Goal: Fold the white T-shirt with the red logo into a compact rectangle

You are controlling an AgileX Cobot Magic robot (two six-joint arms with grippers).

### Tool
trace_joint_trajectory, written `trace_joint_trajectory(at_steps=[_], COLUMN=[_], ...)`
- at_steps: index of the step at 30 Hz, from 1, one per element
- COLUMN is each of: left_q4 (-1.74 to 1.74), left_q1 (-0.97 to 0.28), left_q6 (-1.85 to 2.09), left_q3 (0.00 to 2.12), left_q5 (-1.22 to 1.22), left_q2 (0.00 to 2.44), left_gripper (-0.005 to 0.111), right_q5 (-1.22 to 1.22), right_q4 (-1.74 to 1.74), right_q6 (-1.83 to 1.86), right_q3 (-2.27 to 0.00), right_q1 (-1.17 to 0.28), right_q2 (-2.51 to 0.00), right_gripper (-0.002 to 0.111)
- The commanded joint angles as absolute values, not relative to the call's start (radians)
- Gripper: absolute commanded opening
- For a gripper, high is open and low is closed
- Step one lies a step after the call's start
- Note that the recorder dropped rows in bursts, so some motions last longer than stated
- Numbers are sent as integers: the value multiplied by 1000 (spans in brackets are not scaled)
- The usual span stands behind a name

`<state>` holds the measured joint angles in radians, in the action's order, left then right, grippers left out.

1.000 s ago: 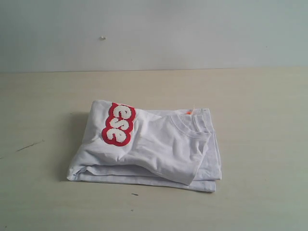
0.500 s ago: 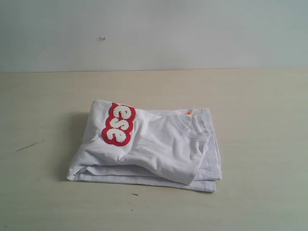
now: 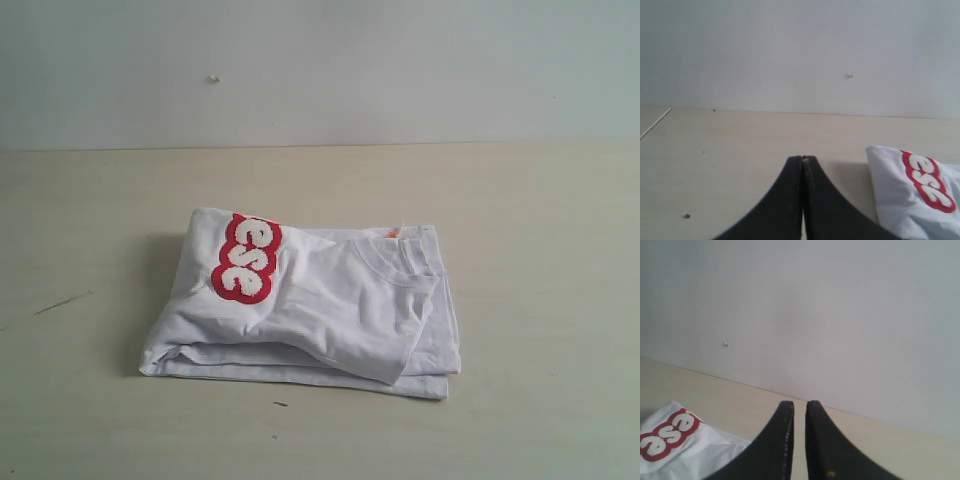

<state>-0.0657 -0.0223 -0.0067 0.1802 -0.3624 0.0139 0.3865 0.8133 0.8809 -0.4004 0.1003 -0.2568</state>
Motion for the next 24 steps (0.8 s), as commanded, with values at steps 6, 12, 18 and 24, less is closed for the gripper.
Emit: trace_joint_trajectory(at_steps=[6, 12, 18, 24], left_q4=[23, 23, 41, 41], left_q1=[-20, -20, -20, -20], left_q6=[-59, -68, -70, -65], left_q3=[51, 0, 0, 0], left_q5=[-306, -306, -345, -351], left_q2=[0, 0, 0, 0], left_gripper=[0, 0, 0, 0], right_q5=[388, 388, 388, 388], right_q4=[815, 815, 815, 815], right_q6=[880, 880, 880, 880], right_q3=[-395, -395, -395, -395], right_q1=[104, 104, 104, 104], right_q2=[-254, -254, -254, -254], right_gripper=[10, 10, 10, 10])
